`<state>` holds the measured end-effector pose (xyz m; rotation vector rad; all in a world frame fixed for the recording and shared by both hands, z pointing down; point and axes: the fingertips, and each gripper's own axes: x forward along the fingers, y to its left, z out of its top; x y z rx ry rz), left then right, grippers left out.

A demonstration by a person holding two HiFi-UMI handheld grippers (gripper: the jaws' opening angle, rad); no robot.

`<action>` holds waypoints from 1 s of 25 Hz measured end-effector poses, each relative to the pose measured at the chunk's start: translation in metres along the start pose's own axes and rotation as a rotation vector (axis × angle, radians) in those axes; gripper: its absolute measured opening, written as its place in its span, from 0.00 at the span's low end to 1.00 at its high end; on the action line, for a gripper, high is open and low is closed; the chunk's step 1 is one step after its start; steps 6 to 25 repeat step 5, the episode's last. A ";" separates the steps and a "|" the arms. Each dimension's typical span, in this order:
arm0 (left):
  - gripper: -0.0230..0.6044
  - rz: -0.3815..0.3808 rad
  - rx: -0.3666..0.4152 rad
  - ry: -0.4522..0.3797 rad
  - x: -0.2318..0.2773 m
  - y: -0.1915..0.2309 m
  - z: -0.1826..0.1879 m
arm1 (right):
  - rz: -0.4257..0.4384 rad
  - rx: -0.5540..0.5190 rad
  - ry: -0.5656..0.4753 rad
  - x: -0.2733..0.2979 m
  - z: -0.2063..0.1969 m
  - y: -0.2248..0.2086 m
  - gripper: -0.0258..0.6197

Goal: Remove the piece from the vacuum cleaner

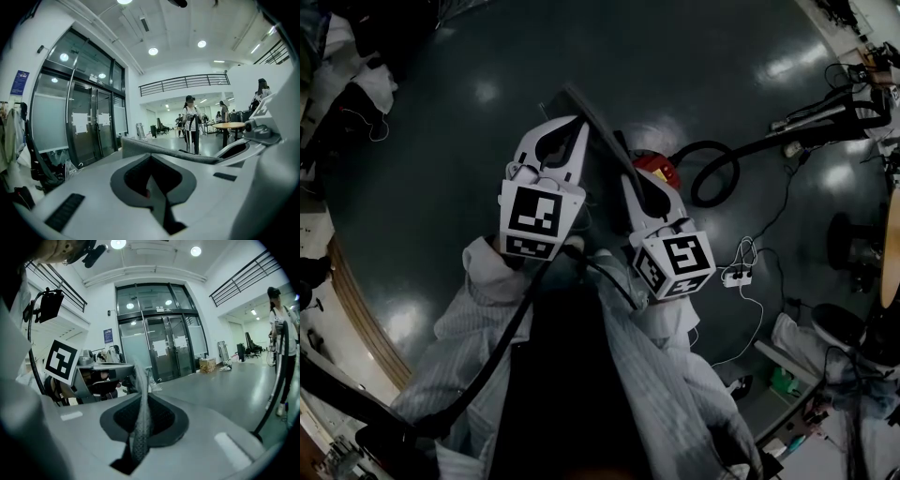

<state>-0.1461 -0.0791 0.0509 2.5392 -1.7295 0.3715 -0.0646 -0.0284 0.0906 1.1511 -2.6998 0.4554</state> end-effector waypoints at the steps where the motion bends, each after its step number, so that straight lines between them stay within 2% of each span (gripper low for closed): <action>1: 0.04 -0.004 0.001 0.001 0.001 -0.001 -0.001 | -0.002 -0.001 0.001 0.000 0.000 -0.001 0.08; 25: 0.04 -0.012 0.009 0.007 0.005 -0.005 -0.003 | -0.006 -0.001 0.004 0.000 -0.001 -0.003 0.08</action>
